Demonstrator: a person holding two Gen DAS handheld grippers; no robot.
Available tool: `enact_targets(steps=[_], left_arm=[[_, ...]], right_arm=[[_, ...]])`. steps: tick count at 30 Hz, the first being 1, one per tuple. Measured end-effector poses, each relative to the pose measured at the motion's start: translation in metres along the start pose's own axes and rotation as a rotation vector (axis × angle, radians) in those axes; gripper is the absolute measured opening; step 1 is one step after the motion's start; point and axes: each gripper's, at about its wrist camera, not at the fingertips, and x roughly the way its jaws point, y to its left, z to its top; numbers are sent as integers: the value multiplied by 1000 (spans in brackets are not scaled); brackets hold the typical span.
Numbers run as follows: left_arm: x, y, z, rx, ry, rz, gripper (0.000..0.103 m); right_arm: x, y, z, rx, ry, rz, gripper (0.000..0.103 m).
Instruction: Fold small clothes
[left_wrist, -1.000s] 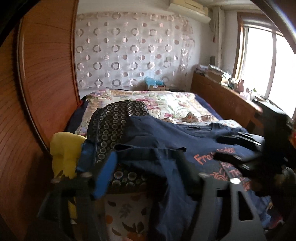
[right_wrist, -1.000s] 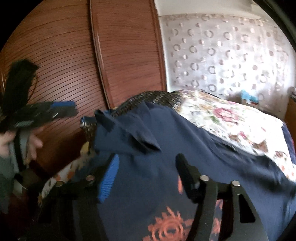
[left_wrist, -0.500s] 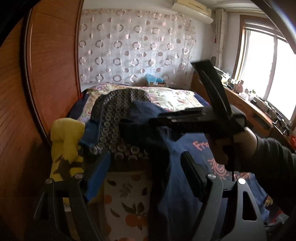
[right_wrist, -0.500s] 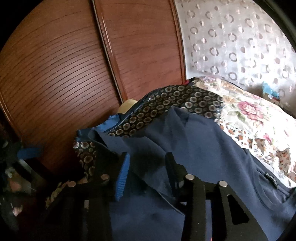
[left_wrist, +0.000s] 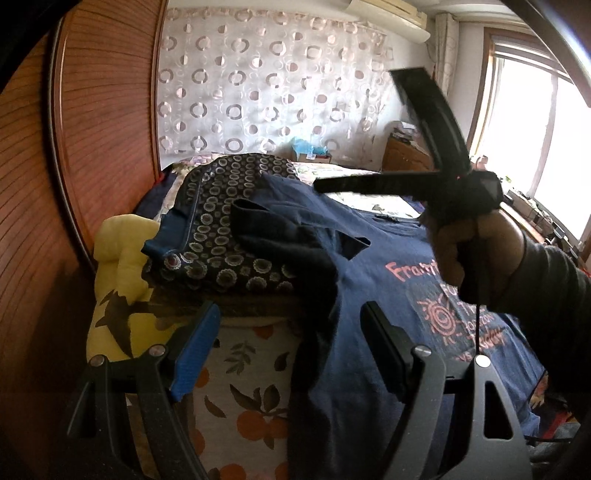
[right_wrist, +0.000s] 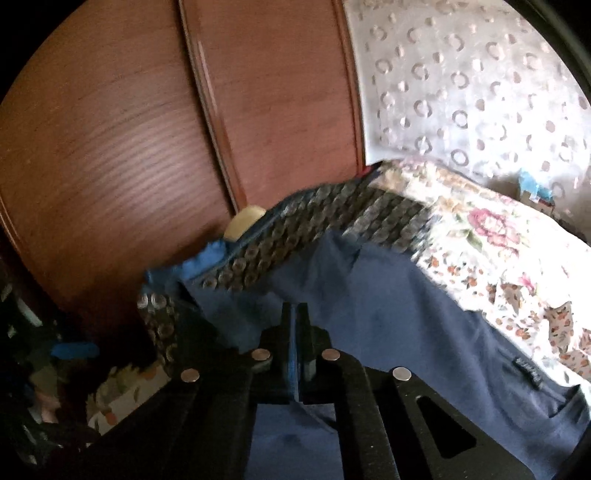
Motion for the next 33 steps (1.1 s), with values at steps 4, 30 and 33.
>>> enact_targets(steps=[4,30,33], left_arm=[[1,-4,0,0,-1,-11,79],[-5,13,-11,-52,-2,17,79],[-5,12,-12,-49,-2,12,79]], right_arm=[[-2,-8,-6,26,-5,27,0],[24,26,-31,-179,117,116,7],[6,23,-42,-154,95,121,7]])
